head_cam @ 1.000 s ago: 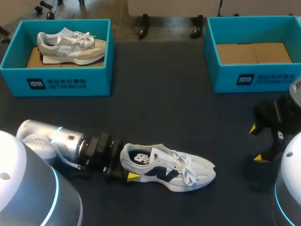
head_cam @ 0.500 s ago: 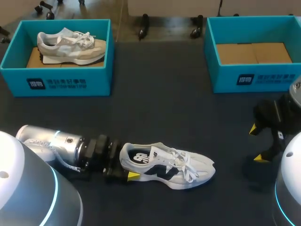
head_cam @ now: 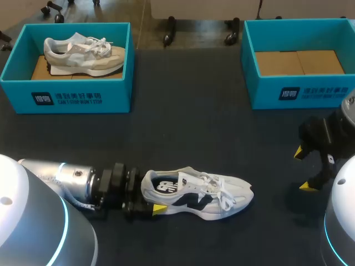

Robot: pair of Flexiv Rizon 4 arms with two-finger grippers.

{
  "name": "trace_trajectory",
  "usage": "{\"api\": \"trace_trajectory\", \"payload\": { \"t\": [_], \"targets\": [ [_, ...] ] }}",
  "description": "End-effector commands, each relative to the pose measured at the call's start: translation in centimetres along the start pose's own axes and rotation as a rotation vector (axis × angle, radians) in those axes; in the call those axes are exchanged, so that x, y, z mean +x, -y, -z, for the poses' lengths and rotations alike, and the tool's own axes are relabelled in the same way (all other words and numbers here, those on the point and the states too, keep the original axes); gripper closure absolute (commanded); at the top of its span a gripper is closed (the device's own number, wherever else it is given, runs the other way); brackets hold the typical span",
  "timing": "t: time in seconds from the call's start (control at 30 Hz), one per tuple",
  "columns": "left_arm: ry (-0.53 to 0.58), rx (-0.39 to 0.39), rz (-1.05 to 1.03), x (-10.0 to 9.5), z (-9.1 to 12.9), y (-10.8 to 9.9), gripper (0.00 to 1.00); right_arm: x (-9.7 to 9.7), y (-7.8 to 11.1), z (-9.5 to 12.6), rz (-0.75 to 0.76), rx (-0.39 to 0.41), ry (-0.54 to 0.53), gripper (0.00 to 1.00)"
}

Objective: Take the shoe out of the shoebox, open the shoe tongue, remove and reinsert the insole, then place the shoe into the shoebox

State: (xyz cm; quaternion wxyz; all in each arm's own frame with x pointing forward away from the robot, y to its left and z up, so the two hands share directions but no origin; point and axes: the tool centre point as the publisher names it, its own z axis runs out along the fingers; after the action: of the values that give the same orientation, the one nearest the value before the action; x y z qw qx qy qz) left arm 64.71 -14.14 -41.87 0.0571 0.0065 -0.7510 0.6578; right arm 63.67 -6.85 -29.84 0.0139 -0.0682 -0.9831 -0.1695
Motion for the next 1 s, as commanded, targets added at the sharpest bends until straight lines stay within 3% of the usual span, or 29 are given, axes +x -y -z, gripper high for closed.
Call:
{"api": "trace_trajectory", "payload": {
  "t": [0.03, 1.0],
  "targets": [
    [0.042, -0.001, -0.002, 0.60, -0.17, 0.25, 1.00, 0.06, -0.01, -0.09, 0.000, 0.002, 0.001, 0.00],
    [0.051, -0.011, 0.024, -0.20, -0.36, -0.53, 1.00, 0.06, -0.01, -0.09, 0.000, 0.002, 0.001, 0.00]
  ]
}}
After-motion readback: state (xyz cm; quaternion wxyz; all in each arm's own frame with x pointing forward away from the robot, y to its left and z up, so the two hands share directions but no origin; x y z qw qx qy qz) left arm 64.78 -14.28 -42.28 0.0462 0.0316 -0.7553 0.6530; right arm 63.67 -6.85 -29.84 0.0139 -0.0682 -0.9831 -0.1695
